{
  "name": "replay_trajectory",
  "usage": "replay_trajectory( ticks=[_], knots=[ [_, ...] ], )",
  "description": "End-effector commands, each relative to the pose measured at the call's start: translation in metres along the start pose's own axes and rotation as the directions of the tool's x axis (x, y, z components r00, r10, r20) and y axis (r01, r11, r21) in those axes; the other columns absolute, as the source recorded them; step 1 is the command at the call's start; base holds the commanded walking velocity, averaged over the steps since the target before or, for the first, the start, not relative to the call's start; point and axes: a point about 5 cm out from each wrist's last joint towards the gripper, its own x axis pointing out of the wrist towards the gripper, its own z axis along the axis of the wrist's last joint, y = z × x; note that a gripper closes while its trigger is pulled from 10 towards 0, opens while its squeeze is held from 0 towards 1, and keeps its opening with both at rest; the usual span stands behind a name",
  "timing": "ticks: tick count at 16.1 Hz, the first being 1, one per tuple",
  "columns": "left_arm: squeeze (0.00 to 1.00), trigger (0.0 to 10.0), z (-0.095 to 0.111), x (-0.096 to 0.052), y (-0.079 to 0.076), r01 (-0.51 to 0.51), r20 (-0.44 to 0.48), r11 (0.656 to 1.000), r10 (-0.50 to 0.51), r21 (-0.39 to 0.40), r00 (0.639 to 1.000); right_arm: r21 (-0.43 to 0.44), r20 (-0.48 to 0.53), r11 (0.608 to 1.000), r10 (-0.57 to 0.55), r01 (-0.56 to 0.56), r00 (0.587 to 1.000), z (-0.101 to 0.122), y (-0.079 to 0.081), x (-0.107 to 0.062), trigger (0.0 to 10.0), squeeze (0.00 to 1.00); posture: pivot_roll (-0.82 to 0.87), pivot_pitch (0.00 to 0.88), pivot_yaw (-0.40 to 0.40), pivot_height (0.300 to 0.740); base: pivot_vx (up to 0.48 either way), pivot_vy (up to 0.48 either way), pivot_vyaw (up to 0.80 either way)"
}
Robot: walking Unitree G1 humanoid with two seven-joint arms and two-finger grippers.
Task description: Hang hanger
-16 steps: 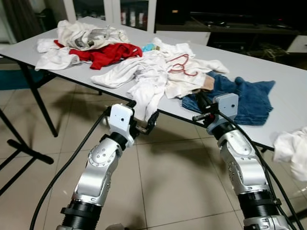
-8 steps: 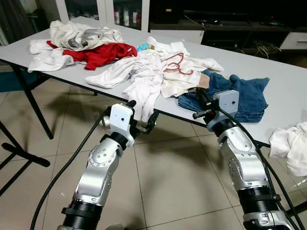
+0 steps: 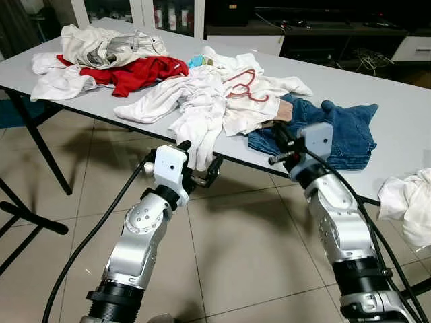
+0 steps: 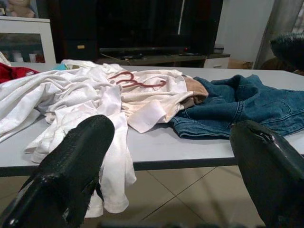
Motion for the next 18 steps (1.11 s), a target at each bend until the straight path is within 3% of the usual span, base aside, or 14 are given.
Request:
replay_trajectory(
  ticks=[1,12,18],
  knots=[
    [0.0,10.0,0.0021,0.0027,-0.001,0.011,0.0,1.0,-0.011,0.001,1.0,0.0,-0.003,1.0,0.014,-0.014,1.0,-0.0005,0.0005,0.0029,10.0,0.0,0.03,0.0,-0.056,0.74,0.0,0.0,0.0],
    [0.0,10.0,0.0027,0.0013,-0.0002,0.004,0.001,1.0,-0.004,-0.008,1.0,0.005,-0.003,0.999,0.048,-0.048,0.999,-0.0006,0.0063,0.0066,10.0,0.0,0.04,0.0,-0.057,0.74,0.0,0.0,0.0],
    [0.0,10.0,0.0031,0.0014,-0.0001,0.005,0.001,1.0,-0.005,-0.009,1.0,0.008,-0.003,0.999,0.053,-0.053,0.999,-0.0008,0.0074,0.0072,10.0,0.0,0.04,0.0,-0.055,0.74,0.347,0.0,0.0]
  ],
)
